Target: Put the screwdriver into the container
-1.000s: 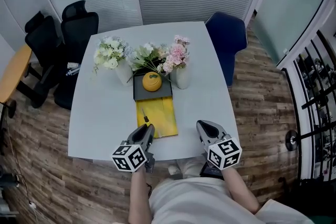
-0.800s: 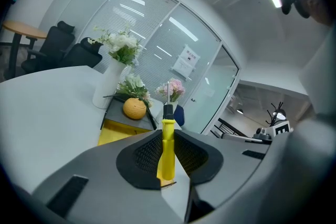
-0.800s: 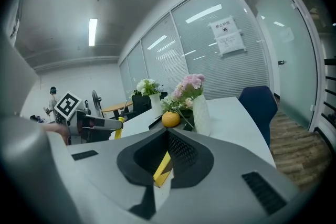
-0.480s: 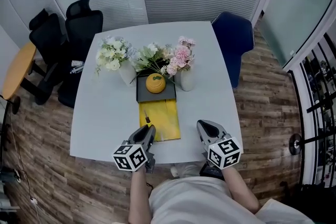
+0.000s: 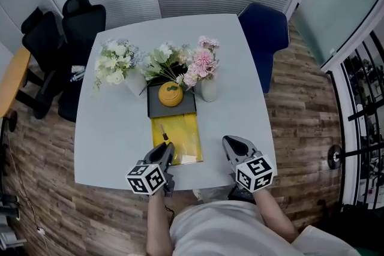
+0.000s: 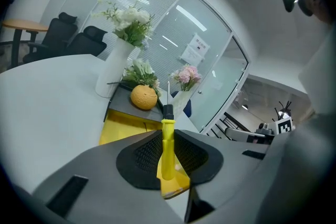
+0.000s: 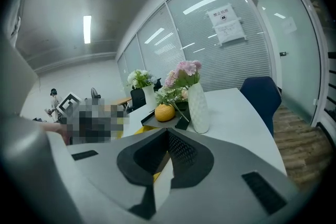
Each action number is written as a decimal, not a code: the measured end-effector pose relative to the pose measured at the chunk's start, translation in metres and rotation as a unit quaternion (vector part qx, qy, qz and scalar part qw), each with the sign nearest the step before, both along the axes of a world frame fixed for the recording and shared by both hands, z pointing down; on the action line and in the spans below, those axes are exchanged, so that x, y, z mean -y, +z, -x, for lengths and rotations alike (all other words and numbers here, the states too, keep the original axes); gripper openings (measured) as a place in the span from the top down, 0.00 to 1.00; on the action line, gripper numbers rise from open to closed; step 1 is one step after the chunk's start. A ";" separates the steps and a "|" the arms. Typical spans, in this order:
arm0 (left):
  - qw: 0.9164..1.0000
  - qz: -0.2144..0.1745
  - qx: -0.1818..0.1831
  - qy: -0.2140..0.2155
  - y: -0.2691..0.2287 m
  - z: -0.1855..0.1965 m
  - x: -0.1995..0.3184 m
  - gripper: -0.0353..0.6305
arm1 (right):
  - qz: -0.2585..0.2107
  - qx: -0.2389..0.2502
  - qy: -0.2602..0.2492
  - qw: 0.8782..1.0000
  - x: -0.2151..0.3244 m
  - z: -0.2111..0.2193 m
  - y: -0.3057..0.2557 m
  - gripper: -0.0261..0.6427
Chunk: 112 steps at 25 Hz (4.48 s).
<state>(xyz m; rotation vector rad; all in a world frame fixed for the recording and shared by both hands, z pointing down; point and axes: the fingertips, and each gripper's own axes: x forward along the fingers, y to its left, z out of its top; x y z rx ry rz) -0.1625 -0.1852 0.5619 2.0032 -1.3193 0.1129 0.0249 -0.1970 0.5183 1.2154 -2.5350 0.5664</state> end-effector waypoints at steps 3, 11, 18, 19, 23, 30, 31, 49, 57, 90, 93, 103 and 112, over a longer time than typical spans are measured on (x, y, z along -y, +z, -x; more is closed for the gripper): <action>1.000 0.011 0.002 0.005 0.008 -0.002 0.008 0.85 | 0.010 -0.002 0.002 1.000 0.008 -0.001 0.008 0.94; 0.998 0.056 0.019 0.022 0.036 0.000 0.018 0.85 | 0.033 -0.008 -0.004 0.999 0.025 0.003 0.026 0.94; 0.994 0.096 0.031 0.036 0.058 0.002 0.028 0.85 | 0.050 -0.012 -0.009 0.999 0.035 0.007 0.041 0.94; 0.994 0.101 0.033 0.037 0.061 0.002 0.029 0.85 | 0.052 -0.012 -0.010 0.999 0.037 0.007 0.043 0.94; 0.991 0.123 0.030 0.043 0.071 -0.001 0.032 0.85 | 0.062 -0.008 -0.014 0.998 0.042 0.008 0.049 0.94; 0.982 0.168 0.061 0.067 0.095 -0.006 0.033 0.85 | 0.074 -0.007 -0.024 0.997 0.052 0.010 0.060 0.94; 0.980 0.176 0.066 0.070 0.098 -0.006 0.032 0.84 | 0.077 -0.007 -0.025 0.997 0.053 0.010 0.061 0.94; 0.947 0.249 0.161 0.123 0.129 -0.015 0.029 0.84 | 0.096 -0.005 -0.020 0.995 0.062 0.001 0.076 0.94; 0.940 0.251 0.182 0.141 0.134 -0.016 0.028 0.83 | 0.096 -0.006 -0.020 0.995 0.061 0.002 0.076 0.94; 0.980 0.095 0.160 0.065 0.051 -0.019 0.022 0.82 | 0.016 -0.012 -0.005 1.000 0.027 -0.005 0.015 0.94; 0.984 0.060 0.158 0.055 0.031 -0.020 0.020 0.83 | 0.005 -0.012 -0.004 1.000 0.022 -0.004 0.006 0.94; 0.988 -0.004 0.154 0.028 -0.012 -0.012 0.002 0.89 | -0.027 -0.007 -0.004 1.000 0.005 0.005 -0.017 0.94; 0.984 -0.088 0.155 0.002 -0.054 -0.004 -0.009 0.93 | -0.045 -0.006 0.000 0.999 -0.007 0.009 -0.028 0.94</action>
